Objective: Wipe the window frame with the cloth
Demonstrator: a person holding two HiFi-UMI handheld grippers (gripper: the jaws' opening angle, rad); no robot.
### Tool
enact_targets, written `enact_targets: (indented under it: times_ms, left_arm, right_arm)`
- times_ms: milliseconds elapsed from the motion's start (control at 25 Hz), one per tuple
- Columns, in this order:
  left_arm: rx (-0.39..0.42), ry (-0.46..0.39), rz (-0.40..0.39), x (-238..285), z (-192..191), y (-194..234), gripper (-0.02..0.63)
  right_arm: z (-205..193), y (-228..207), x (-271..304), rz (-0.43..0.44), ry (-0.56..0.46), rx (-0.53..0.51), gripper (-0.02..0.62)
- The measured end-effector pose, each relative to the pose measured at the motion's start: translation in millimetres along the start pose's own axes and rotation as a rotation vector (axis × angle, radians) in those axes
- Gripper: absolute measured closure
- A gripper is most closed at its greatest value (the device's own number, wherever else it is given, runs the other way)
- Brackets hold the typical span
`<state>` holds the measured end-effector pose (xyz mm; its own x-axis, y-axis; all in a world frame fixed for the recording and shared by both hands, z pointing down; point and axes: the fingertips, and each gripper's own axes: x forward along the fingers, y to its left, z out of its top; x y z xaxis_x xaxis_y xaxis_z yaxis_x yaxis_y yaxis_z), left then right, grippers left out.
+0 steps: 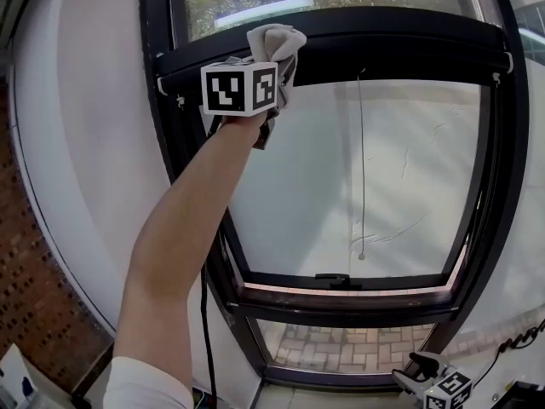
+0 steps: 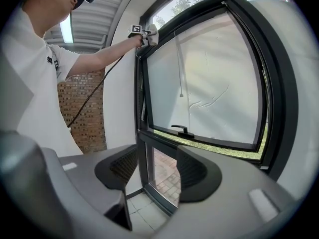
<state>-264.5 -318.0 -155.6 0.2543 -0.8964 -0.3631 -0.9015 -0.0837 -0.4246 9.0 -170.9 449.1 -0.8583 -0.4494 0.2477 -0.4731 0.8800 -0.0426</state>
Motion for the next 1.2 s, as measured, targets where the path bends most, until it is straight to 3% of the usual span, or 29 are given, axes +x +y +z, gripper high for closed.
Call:
enact_targets:
  times_ms: [320,640,760,1000,1200]
  left_arm:
    - [0.079,0.061,0.087,-50.7,-23.9,95.5,0.466]
    - [0.248,0.132,0.192,-89.1,-41.0,160.0,0.466]
    - [0.371,0.18,0.226,-98.7,-46.6,175.4,0.466]
    - [0.695,0.274,0.289,-109.0,-65.4,210.1,0.466]
    - [0.806,0.377,0.294,-117.0,-102.2,224.1,0.466]
  right_arm:
    - [2.1,37.8,25.9,-0.026,0.0,0.014,0.35]
    - [-4.7,65.0,41.3,-0.05,0.014,0.029,0.35]
    - [-5.4,71.9,45.4,-0.055,0.02,0.028,0.35]
    - [-7.6,77.9,46.2,-0.066,0.039,0.036,0.35]
    - [-11.1,80.1,51.9,-0.064,0.059,0.034,0.35]
